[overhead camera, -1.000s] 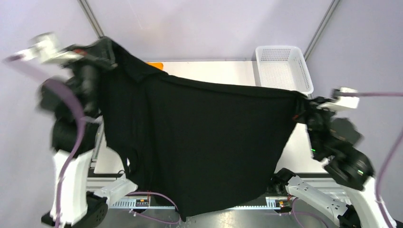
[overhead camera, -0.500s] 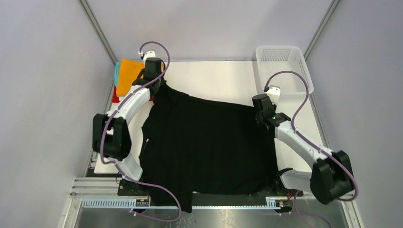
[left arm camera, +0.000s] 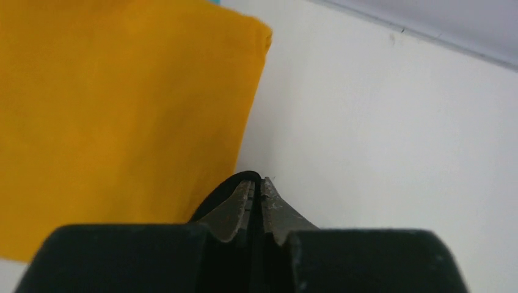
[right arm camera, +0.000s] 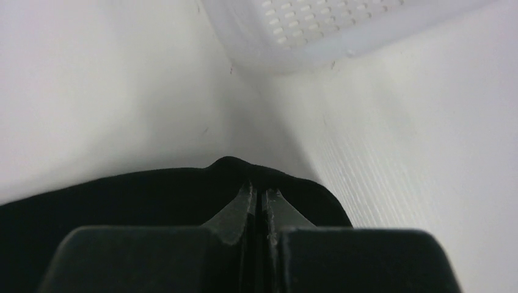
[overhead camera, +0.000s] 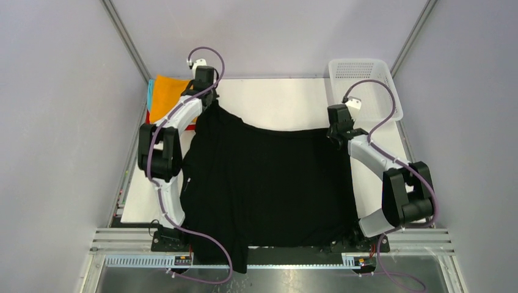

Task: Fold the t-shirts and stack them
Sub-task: Flatten out the tshirt

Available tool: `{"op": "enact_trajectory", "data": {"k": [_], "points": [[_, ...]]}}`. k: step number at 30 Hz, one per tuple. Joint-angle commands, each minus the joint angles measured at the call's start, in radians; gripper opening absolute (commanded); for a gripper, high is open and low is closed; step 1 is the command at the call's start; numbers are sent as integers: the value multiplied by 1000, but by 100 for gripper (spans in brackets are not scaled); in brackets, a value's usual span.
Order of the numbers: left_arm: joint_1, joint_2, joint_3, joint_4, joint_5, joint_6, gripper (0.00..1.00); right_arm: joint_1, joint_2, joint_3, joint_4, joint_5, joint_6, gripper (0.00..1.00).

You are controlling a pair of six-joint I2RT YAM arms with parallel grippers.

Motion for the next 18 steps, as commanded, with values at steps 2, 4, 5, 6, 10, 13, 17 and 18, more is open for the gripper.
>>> {"op": "enact_trajectory", "data": {"k": [2,4,5,6,10,13,17,18], "points": [[8,156,250,-29,45,2,28,-40,79,112,29,-16,23,4],[8,222,370,-87,51,9,60,-43,109,146,-12,-9,22,13],[8,248,426,-122,60,8,73,-42,112,159,-28,-13,22,28],[8,264,470,-161,77,1,85,-43,111,164,-36,-23,23,43],[6,191,426,-194,187,-48,99,-43,68,143,-66,-116,16,74],[7,71,261,-173,227,-92,99,-42,22,100,-86,-247,15,86],[6,-62,22,-168,284,-171,99,-18,-53,10,-82,-348,27,99],[4,-87,-36,-156,304,-187,99,-10,-69,-16,-71,-371,29,99]]}}
